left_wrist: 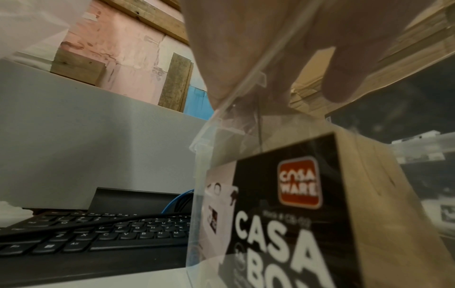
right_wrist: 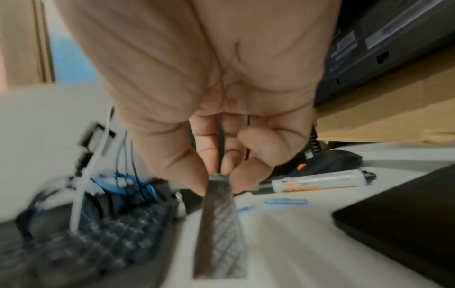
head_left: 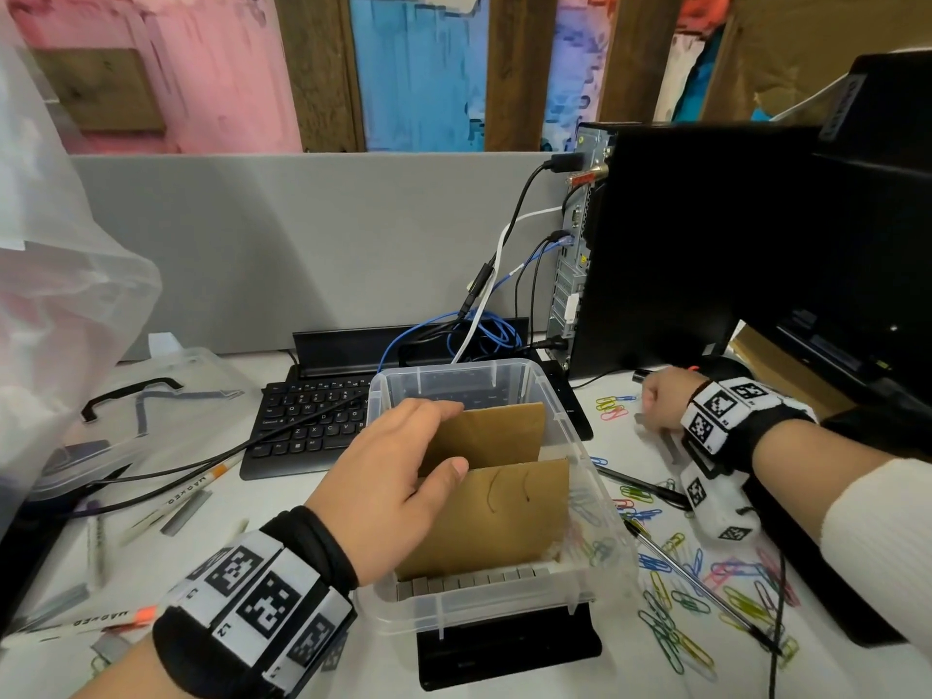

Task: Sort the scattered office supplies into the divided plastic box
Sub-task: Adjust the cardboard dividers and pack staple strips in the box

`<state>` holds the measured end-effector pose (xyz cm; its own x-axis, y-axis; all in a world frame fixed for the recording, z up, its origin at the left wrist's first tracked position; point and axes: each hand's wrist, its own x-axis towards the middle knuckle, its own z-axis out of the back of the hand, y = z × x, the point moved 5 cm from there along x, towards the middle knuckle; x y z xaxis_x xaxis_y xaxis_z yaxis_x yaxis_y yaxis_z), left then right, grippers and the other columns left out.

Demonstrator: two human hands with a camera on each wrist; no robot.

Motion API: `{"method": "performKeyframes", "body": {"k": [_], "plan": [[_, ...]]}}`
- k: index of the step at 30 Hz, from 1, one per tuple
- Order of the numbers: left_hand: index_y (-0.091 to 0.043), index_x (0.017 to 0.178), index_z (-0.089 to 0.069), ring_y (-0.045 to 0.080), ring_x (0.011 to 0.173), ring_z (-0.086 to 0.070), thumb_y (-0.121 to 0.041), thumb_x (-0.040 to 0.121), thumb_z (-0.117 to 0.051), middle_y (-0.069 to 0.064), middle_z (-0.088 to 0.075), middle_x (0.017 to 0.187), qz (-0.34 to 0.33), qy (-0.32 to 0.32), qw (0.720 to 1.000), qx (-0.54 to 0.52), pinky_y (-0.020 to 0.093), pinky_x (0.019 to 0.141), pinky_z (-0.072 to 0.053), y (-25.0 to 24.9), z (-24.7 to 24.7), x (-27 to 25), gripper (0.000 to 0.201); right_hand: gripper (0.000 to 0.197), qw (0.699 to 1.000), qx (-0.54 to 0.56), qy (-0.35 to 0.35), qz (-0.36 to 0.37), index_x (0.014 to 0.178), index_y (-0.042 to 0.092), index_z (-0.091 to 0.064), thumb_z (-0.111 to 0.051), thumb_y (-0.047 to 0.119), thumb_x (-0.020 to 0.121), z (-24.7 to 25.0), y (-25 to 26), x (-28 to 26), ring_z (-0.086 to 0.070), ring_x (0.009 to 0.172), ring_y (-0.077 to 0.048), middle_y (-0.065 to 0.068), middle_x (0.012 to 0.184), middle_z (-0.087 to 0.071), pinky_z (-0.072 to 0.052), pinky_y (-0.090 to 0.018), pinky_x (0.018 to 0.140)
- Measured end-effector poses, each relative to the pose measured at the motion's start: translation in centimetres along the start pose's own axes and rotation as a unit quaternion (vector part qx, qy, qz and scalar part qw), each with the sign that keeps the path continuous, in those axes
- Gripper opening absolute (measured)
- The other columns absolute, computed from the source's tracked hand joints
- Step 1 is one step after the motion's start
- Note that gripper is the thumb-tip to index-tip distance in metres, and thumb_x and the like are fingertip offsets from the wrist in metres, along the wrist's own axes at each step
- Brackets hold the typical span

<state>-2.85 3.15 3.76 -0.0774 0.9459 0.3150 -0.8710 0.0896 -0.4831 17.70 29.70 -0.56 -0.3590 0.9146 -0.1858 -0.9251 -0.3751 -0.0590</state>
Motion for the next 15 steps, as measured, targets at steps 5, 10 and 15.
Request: {"method": "performKeyframes", "body": {"k": [5, 10, 15], "plan": [[-0.033, 0.135, -0.041, -0.004, 0.118, -0.042, -0.059, 0.083, -0.03, -0.022, -0.046, 0.128, -0.006, 0.002, 1.0, 0.0, 0.019, 0.099, -0.036, 0.1, 0.0, 0.0, 0.059, 0.011, 0.939, 0.338, -0.032, 0.057, 0.083, 0.006, -0.061, -0.068, 0.0, 0.078, 4.3, 0.6, -3.4, -0.056, 0.058, -0.014, -0.005, 0.069, -0.059, -0.042, -0.021, 0.047], [-0.031, 0.135, -0.041, -0.004, 0.116, -0.043, -0.063, 0.079, -0.028, -0.021, -0.046, 0.126, 0.002, -0.001, 1.0, -0.013, 0.015, 0.095, -0.036, 0.1, 0.2, 0.0, 0.066, 0.016, 0.864, 0.473, -0.032, 0.169, 0.086, 0.009, -0.061, -0.066, -0.005, 0.079, 7.3, 3.1, -8.5, -0.059, 0.06, -0.011, -0.008, 0.076, -0.06, -0.043, -0.024, 0.05], [-0.029, 0.135, -0.042, -0.015, 0.098, -0.045, -0.046, 0.092, -0.049, -0.017, -0.046, 0.126, -0.013, -0.012, 0.999, -0.026, 0.004, 0.071, -0.038, -1.3, 1.2, 0.0, 0.047, 0.021, 0.805, 0.54, 0.008, 0.247, 0.082, 0.012, -0.059, -0.066, -0.008, 0.078, 8.6, 6.3, -13.3, -0.053, 0.058, -0.017, -0.005, 0.075, -0.06, -0.039, -0.031, 0.054]]}}
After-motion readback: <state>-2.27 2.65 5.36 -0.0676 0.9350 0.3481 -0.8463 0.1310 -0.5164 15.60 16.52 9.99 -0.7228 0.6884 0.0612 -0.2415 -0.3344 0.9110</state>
